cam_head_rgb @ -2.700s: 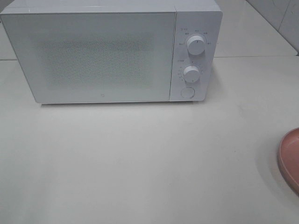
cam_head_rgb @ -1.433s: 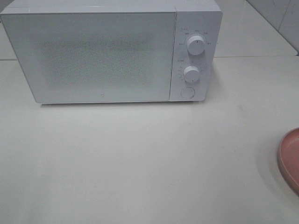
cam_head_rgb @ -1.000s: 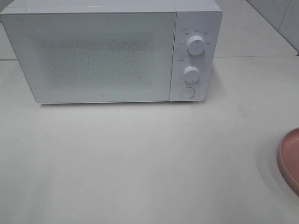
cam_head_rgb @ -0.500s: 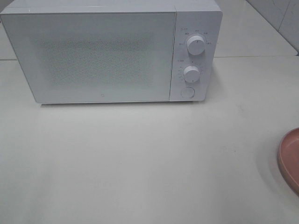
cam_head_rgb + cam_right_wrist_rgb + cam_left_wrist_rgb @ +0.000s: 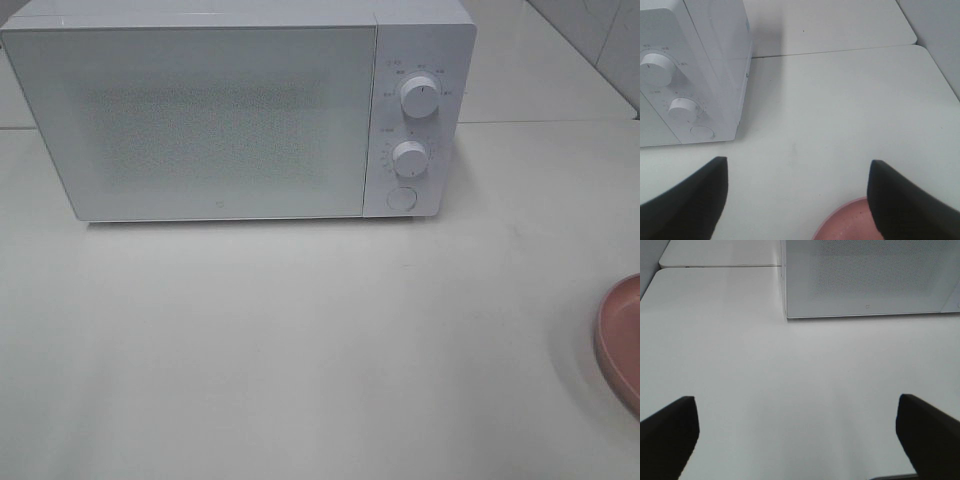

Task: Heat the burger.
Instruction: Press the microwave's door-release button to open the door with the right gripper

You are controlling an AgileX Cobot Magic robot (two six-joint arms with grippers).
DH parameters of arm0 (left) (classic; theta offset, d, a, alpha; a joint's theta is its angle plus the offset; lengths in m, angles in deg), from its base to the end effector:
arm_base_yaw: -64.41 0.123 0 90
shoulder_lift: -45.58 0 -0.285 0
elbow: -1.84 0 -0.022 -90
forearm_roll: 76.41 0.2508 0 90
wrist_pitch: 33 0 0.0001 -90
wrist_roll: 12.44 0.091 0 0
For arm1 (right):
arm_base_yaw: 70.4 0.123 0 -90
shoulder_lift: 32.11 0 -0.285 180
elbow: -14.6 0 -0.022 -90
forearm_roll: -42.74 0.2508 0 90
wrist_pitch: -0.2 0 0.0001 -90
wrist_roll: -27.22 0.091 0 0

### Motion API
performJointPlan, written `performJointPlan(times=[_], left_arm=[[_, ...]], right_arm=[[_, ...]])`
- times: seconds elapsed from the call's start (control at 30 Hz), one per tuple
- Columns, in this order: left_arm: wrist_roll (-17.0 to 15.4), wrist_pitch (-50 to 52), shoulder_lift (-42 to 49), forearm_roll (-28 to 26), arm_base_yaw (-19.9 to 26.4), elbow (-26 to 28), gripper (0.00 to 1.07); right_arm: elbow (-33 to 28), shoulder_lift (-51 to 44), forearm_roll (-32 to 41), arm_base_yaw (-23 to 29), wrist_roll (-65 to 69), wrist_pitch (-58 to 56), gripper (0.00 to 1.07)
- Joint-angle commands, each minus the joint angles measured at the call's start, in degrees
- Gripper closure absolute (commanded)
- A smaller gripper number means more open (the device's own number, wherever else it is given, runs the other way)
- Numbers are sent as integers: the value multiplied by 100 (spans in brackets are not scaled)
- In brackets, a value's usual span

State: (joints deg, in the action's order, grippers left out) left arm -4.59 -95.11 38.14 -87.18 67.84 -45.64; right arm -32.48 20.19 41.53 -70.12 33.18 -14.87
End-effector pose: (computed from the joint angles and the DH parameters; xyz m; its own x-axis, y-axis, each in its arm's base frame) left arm -0.0089 -0.0156 0.2818 -0.4423 0.0212 -0.8966 0.1099 0.9935 -0.0307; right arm 0.1595 0.0003 0.2916 -0.4124 0.0815 -0.9074 0.0347 0.9967 0.0738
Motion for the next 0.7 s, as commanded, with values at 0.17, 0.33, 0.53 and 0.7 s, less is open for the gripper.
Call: performJointPlan(times=[0.17, 0.33, 0.53, 0.7], left_arm=[[-40, 86, 126, 11, 0, -17, 7], [-40, 86, 126, 11, 0, -17, 7], [-40, 86, 126, 11, 0, -17, 7], [-40, 80, 97, 11, 0, -17, 7]], right_arm=[[23, 590, -6, -29, -57, 768, 34], [23, 905, -298, 183, -57, 1278, 34], [23, 1037, -413, 390, -57, 1725, 34], [-298, 1100, -418, 539, -57, 2704, 34]])
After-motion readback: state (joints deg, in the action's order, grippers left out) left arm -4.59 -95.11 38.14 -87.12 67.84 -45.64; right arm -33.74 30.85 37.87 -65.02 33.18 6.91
